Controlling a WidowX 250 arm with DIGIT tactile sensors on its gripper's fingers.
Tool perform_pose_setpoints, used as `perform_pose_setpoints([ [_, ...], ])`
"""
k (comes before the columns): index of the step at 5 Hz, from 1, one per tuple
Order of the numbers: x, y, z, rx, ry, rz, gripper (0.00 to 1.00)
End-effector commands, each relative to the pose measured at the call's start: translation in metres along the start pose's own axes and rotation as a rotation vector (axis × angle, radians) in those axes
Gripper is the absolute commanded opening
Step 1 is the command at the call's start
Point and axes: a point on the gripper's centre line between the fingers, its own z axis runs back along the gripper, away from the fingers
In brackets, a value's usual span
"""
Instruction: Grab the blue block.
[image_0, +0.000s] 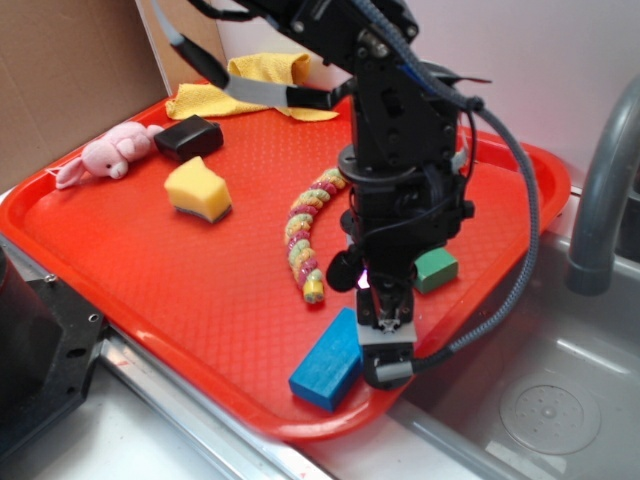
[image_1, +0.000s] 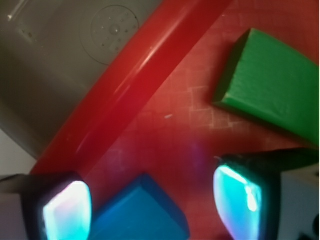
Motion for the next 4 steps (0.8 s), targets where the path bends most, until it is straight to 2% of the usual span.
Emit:
perform_pose_setpoints([
  [1,0.0,-0.01,0.008,0.041,-0.028,0.118,1.0],
  [2,-0.003,-0.006,0.03,0.089,-0.094,0.235,1.0],
  [3,-0.062,-0.021,0.055,0.117,-0.14,0.332,1.0],
  [4,-0.095,-0.049,0.063,0.119,-0.197,0.402,1.0],
])
